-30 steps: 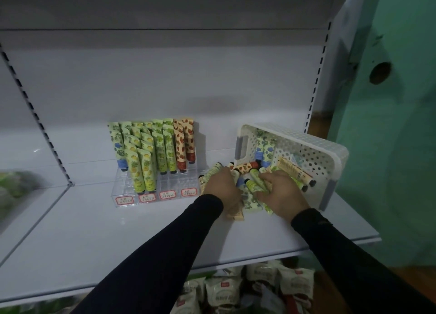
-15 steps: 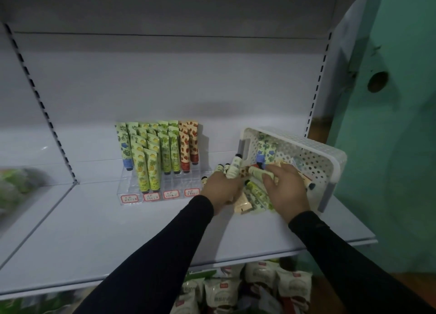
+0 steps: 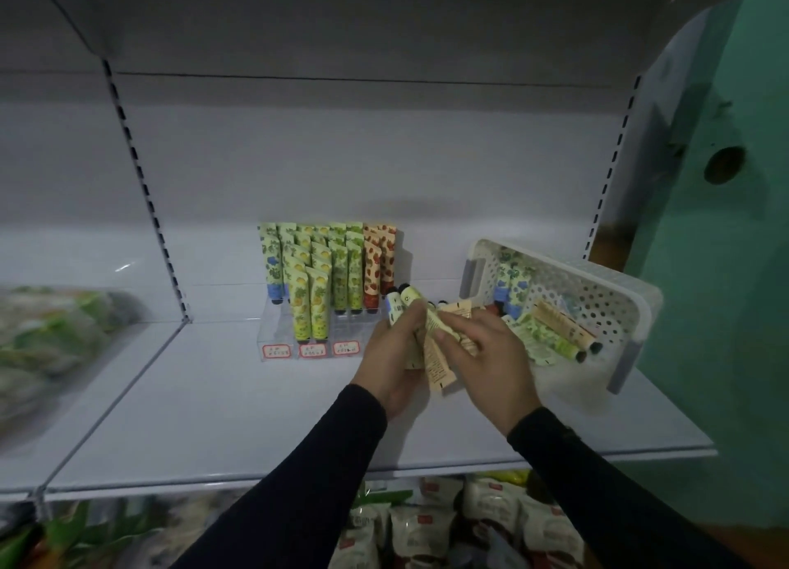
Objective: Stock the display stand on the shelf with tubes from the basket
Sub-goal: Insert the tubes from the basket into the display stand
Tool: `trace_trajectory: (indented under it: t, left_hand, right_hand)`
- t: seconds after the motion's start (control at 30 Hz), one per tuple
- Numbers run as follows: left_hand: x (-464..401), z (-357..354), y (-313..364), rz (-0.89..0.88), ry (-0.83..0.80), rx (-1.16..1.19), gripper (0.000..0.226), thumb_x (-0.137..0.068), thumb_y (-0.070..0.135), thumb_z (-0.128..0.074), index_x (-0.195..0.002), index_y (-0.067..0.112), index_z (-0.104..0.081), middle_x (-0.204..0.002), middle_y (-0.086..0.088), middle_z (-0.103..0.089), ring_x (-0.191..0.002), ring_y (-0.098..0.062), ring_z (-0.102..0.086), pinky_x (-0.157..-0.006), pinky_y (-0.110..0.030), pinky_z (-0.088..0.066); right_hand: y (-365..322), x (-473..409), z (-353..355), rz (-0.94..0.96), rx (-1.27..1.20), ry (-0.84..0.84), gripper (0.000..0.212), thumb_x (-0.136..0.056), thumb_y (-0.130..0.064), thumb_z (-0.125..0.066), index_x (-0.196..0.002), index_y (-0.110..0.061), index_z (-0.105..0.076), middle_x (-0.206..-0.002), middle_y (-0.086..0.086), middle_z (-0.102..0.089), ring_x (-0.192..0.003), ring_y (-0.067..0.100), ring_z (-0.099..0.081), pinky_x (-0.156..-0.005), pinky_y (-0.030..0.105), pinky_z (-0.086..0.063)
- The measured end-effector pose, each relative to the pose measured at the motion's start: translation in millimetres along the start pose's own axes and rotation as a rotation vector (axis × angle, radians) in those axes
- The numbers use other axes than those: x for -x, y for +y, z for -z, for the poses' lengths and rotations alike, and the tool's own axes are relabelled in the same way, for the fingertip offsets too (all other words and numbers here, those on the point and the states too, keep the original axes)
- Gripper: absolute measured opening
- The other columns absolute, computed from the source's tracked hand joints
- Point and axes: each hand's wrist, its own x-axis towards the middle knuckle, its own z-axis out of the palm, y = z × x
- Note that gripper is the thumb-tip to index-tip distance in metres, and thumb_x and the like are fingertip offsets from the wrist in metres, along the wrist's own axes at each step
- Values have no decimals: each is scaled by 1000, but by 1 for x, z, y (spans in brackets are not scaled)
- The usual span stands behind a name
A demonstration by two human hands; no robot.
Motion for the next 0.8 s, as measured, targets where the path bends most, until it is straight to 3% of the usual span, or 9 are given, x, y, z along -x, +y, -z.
trace_trajectory:
  t: [0.07, 0.13, 0.2, 0.27, 0.43, 0.57, 0.67, 0.8]
  left_hand:
    - [4, -2, 7, -50, -10, -22, 43, -96, 36, -60, -127, 6, -58, -116, -19, -70, -97, -31, -71, -69, -36, -57]
    - [6, -2, 14, -76, 38, -46, 35, -94, 31, -63, -121, 9, -60, -106, -14, -74, -90, -27, -73, -65, -33, -57]
    - [6, 3, 18, -111, 101, -93, 32, -92, 26, -66, -120, 12, -58, -99, -9, -74, -78, -19, -73, -58, -28, -54]
    - [6, 10, 20, -141, 128, -110, 33, -90, 23, -67, -120, 13, -57, -96, -8, -72, -75, -17, -72, -54, -26, -52]
    - [4, 32, 16, -219, 154, -171, 24, -87, 13, -66, -108, 8, -57, -88, -13, -65, -77, -25, -66, -64, -34, -53]
    - [11, 53, 19, -385, 178, -344, 23, -91, 7, -63, -112, 8, -55, -86, -10, -63, -67, -14, -67, -57, -26, -52]
    - [15, 63, 23, -424, 138, -422, 26, -92, 9, -64, -117, 13, -56, -90, -4, -67, -65, -2, -67, -57, -19, -51]
    - [11, 64, 20, -433, 95, -452, 25, -87, 7, -70, -105, 19, -58, -84, -3, -66, -73, -14, -65, -63, -28, -53]
  right_hand:
    - [-4, 0, -1, 42, -10, -20, 31, -90, -28, -66, -120, -21, -68, -112, -4, -57, -107, 4, -53, -87, 11, -39]
    - [-7, 0, -4, 70, 12, -52, 32, -88, -26, -69, -120, -22, -69, -118, -6, -55, -112, 0, -47, -90, 3, -32]
    - [-8, 1, -7, 98, 25, -76, 33, -86, -25, -72, -118, -21, -69, -117, -9, -52, -109, -7, -43, -90, -3, -27]
    - [-8, 1, -11, 143, 23, -98, 34, -84, -25, -73, -118, -23, -70, -115, -10, -54, -109, -4, -47, -91, 4, -33]
    - [-10, 0, -20, 148, 10, -296, 42, -82, -30, -74, -123, -25, -66, -116, -18, -50, -105, -14, -42, -88, -5, -26]
    - [0, -10, -21, 61, -75, -259, 34, -92, -28, -63, -125, -23, -65, -103, -16, -51, -92, -10, -51, -80, 10, -37]
    - [4, -24, -21, -26, -184, -242, 34, -99, -11, -49, -128, -26, -59, -113, -6, -56, -98, -4, -57, -86, 17, -44]
    - [1, -44, -30, -107, -363, -224, 41, -100, -12, -49, -137, -29, -51, -135, -13, -54, -121, 2, -54, -104, 32, -46]
